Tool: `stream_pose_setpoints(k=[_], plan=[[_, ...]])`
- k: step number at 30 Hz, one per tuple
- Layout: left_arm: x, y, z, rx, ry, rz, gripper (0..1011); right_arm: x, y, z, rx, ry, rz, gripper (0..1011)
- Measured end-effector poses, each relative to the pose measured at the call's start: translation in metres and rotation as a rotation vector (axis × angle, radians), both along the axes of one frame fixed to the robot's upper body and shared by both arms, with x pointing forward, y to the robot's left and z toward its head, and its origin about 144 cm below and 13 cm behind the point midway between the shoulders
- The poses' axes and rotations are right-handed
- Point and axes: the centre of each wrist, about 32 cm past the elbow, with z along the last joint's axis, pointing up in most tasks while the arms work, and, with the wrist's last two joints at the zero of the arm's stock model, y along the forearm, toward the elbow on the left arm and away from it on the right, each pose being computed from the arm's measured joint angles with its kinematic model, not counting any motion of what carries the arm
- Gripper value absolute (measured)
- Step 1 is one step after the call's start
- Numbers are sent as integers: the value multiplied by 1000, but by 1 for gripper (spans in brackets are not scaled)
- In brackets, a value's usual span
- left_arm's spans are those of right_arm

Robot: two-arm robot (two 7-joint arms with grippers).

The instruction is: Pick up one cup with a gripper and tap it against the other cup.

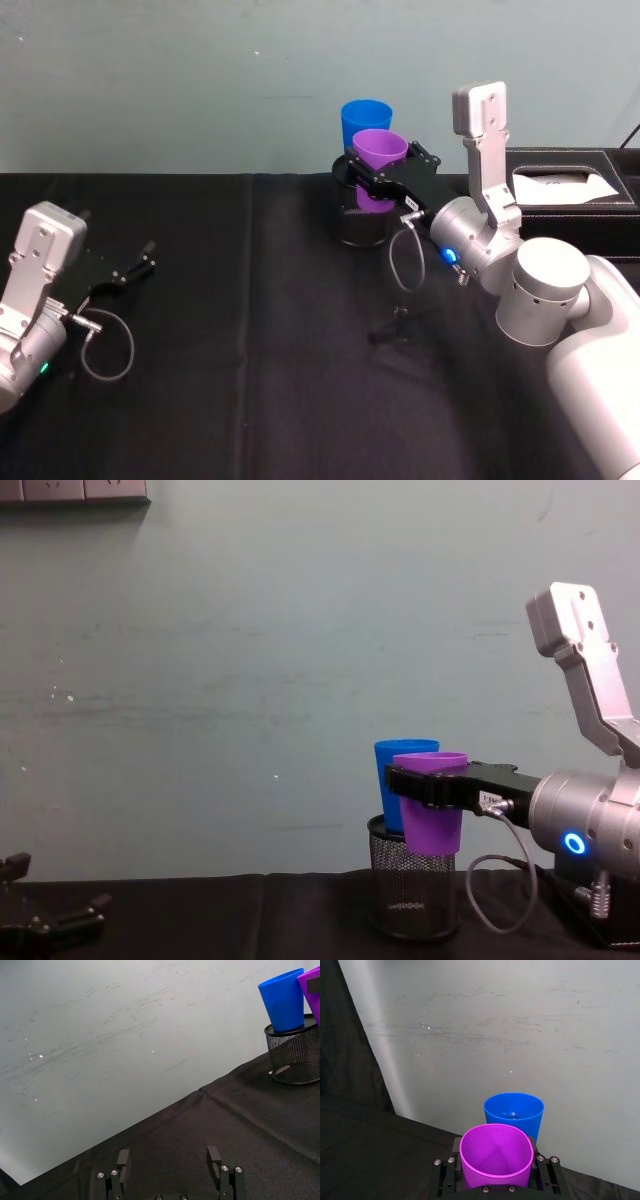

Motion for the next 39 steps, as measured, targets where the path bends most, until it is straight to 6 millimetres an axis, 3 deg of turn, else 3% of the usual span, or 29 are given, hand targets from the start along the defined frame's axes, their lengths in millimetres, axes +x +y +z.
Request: stream_pose_setpoints(k=[39], plan=[[0,0,0,0,0,0,1000,0,0,0,0,0,0,726]])
